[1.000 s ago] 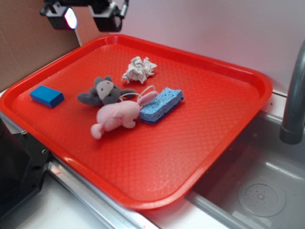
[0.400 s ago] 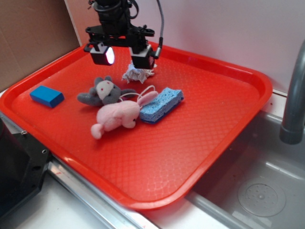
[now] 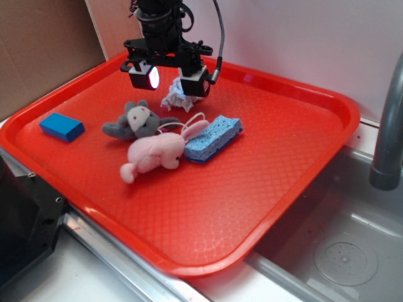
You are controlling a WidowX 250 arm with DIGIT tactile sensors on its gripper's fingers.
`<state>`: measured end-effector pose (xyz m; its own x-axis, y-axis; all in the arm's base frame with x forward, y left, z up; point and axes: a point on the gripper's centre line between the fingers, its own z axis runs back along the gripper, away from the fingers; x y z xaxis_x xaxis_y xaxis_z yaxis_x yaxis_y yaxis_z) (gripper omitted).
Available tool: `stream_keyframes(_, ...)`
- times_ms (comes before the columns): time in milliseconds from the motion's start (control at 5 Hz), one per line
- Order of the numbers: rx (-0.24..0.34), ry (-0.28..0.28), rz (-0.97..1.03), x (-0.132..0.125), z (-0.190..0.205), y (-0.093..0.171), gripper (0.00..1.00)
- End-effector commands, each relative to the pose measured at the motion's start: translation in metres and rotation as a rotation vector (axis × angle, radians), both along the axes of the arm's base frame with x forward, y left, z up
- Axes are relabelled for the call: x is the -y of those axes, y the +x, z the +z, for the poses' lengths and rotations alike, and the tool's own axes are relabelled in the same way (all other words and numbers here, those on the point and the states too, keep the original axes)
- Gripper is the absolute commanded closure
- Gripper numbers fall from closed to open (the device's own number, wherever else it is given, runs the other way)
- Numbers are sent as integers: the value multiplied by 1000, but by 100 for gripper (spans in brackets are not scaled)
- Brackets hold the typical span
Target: Grab the white paper.
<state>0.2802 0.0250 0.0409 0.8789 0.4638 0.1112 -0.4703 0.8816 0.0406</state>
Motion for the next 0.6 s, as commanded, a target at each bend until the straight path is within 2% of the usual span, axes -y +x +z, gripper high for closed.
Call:
stream_keyframes(0,-72,-79,-33,-4,4,16,100)
stream_keyframes(200,-132,-105,-22,-5,1,15,100)
stream_keyframes(400,-123,-72,-21,-5,3,14,100)
